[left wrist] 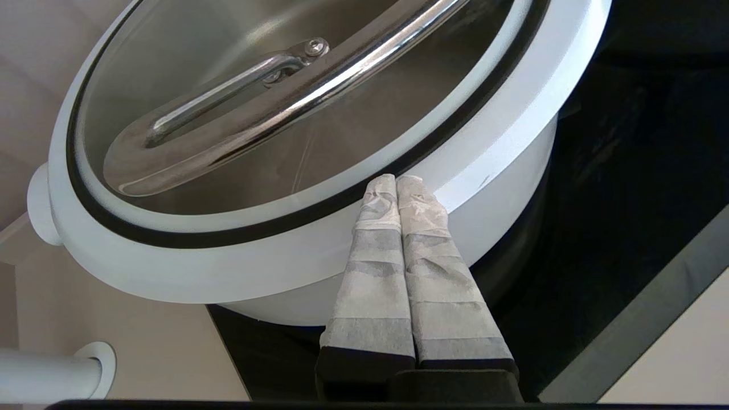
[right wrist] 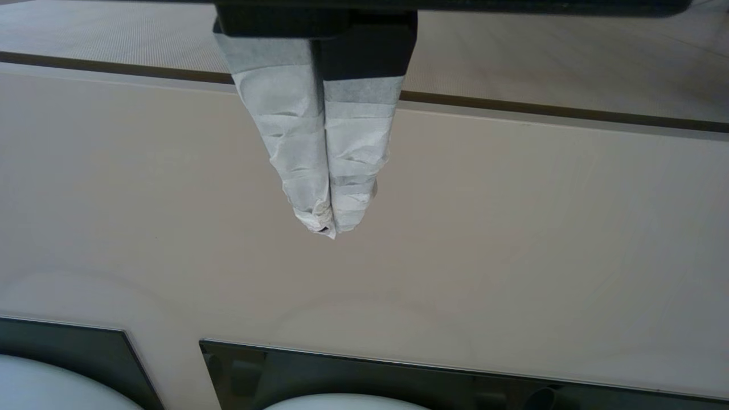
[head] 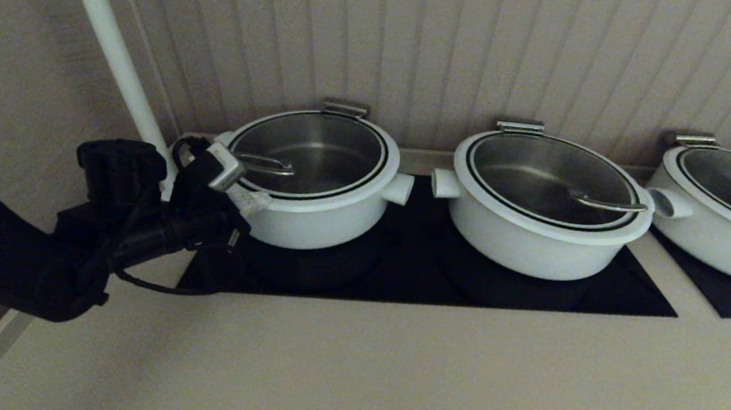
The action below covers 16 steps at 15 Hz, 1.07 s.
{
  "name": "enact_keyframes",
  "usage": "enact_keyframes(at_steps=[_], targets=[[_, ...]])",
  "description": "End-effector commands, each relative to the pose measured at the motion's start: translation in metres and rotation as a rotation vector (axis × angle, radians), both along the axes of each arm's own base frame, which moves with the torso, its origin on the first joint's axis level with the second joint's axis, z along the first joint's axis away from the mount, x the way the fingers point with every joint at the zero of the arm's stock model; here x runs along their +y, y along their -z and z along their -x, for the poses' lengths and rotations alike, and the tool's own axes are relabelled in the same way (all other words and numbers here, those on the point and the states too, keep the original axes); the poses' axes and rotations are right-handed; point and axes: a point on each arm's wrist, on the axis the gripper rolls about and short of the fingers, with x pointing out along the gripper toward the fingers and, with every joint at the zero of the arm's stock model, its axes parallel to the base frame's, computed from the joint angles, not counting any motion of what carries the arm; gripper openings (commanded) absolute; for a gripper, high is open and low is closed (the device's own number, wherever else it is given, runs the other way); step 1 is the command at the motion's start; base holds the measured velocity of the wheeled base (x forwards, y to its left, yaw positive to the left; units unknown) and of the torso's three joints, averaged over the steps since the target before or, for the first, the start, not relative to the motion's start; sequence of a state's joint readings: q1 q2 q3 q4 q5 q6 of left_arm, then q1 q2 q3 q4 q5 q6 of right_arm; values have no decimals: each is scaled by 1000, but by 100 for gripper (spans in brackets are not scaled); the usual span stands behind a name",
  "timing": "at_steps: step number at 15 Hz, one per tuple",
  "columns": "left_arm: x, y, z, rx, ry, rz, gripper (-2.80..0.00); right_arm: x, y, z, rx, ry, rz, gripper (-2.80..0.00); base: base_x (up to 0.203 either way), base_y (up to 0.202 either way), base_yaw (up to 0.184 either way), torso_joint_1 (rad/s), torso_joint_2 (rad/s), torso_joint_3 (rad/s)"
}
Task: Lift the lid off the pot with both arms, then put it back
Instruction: Close the pot lid
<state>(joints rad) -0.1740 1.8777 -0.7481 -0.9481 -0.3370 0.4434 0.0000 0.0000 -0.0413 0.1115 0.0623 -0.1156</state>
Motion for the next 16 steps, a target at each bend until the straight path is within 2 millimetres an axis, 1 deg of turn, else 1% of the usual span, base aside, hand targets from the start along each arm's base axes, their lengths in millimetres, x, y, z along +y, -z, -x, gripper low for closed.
enact_keyframes(at_steps=[1,8,11,16], targets=[[0,-4,1,-19,0,2,-280,0,0,0,2,-1,1,-280,0,0,0,0,0,0],[3,-15,9,-33,-13,28,-280,0,0,0,2,-1,1,-280,0,0,0,0,0,0],[6,-14,15,-23,-20,34,-280,0,0,0,2,-1,1,-280,0,0,0,0,0,0],[17,-13,29,-1,-52,44,-280,0,0,0,2,-1,1,-280,0,0,0,0,0,0]])
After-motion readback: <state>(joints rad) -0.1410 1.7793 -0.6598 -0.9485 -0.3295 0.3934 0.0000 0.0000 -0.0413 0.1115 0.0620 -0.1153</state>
